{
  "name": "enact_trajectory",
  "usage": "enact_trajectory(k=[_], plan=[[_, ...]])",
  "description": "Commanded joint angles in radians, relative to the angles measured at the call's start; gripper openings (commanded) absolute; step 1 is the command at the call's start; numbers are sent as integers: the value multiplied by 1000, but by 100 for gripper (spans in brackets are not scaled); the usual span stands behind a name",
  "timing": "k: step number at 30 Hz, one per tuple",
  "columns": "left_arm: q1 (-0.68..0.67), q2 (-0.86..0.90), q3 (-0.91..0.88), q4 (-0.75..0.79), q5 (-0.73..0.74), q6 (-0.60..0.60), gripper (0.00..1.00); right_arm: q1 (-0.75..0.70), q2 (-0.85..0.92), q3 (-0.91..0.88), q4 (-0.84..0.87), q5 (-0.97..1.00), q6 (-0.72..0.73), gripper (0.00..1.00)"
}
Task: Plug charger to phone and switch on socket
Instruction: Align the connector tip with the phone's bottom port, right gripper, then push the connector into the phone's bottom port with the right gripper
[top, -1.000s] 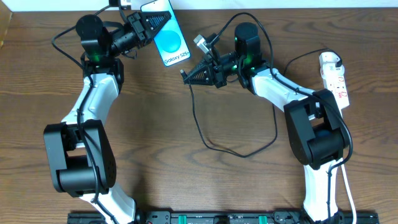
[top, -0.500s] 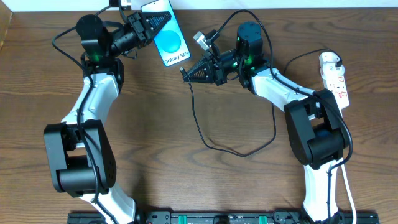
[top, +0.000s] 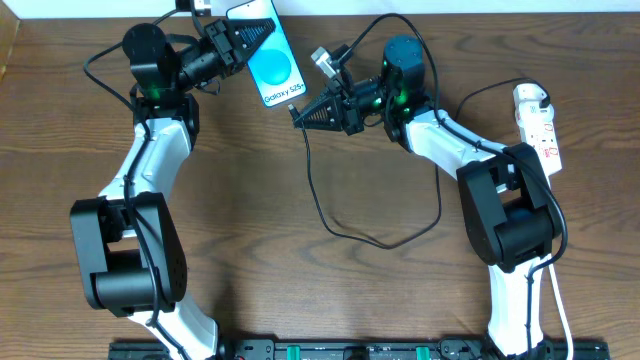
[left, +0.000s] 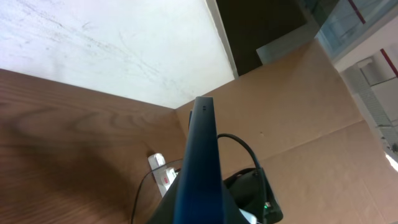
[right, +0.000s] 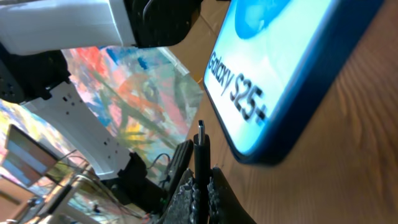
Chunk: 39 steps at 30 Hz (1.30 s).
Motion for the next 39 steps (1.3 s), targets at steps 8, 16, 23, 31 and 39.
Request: enact_trajectory(k=[8,16,23,31,39], plan=[[-13,-17,6,13,-14,-40,7,9,8,3,49,25,91,1],[-13,-17,6,12,-60,-76,7,9,8,3,49,25,91,1],[-13,-17,6,13,-44,-80,7,9,8,3,50,30,91,1],[-13,-17,6,13,-35,-80,7,6,8,3,50,42,98,1],[-13,-17,6,13,-12,-80,7,-1,8,3,50,52,106,1]])
